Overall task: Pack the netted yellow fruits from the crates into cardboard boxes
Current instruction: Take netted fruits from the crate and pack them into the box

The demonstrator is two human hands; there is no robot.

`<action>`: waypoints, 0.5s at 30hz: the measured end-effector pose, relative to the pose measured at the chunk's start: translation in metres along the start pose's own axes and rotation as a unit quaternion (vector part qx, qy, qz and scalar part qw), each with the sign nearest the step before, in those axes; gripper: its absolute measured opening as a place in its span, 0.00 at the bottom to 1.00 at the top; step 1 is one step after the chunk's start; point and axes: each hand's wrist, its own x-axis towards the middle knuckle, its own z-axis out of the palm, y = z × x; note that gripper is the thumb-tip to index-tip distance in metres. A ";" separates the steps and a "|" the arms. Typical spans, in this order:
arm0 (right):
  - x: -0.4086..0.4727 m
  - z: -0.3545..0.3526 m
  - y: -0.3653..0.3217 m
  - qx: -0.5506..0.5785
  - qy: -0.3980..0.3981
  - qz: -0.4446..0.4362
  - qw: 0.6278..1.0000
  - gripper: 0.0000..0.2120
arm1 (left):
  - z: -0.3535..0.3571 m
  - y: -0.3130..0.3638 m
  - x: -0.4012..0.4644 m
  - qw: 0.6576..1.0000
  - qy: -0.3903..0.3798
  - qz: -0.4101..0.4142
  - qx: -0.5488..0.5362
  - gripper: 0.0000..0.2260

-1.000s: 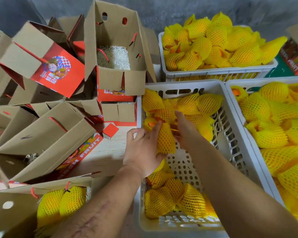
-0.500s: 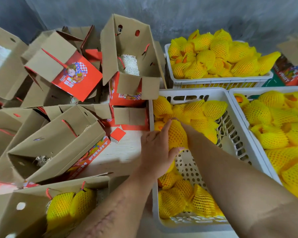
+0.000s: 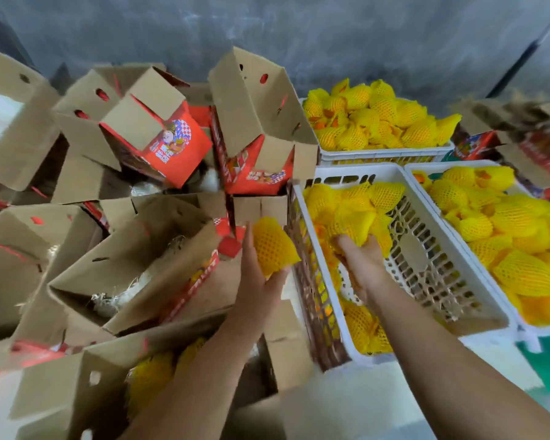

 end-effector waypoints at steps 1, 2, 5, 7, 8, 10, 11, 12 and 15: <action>-0.020 0.001 -0.004 -0.014 0.003 -0.023 1.000 0.34 | -0.007 0.000 -0.004 0.999 0.006 -0.029 -0.020 0.42; -0.041 0.004 -0.009 -0.031 0.001 -0.045 0.999 0.39 | -0.015 0.000 -0.008 0.997 0.012 -0.056 -0.057 0.43; -0.106 0.027 -0.016 -0.007 -0.061 -0.115 0.992 0.37 | -0.048 0.000 -0.025 0.991 -0.012 -0.077 -0.111 0.35; -0.140 0.051 -0.012 0.091 -0.125 -0.104 0.983 0.25 | -0.075 0.003 -0.041 0.997 -0.028 -0.044 -0.062 0.27; -0.154 0.064 -0.009 0.147 -0.164 -0.081 0.972 0.21 | -0.090 0.003 -0.050 0.998 -0.025 -0.026 -0.045 0.26; -0.176 0.087 -0.004 0.220 -0.232 -0.058 0.946 0.19 | -0.120 0.002 -0.066 0.998 -0.025 0.000 -0.051 0.28; -0.186 0.096 -0.003 0.222 -0.247 -0.047 0.942 0.19 | -0.135 0.001 -0.075 0.998 -0.029 0.003 -0.057 0.29; -0.195 0.104 -0.002 0.207 -0.249 -0.034 0.945 0.18 | -0.149 0.001 -0.084 0.998 -0.033 0.008 -0.054 0.30; -0.218 0.128 0.006 0.137 -0.242 -0.042 0.960 0.14 | -0.177 -0.002 -0.105 0.997 -0.054 0.003 -0.057 0.32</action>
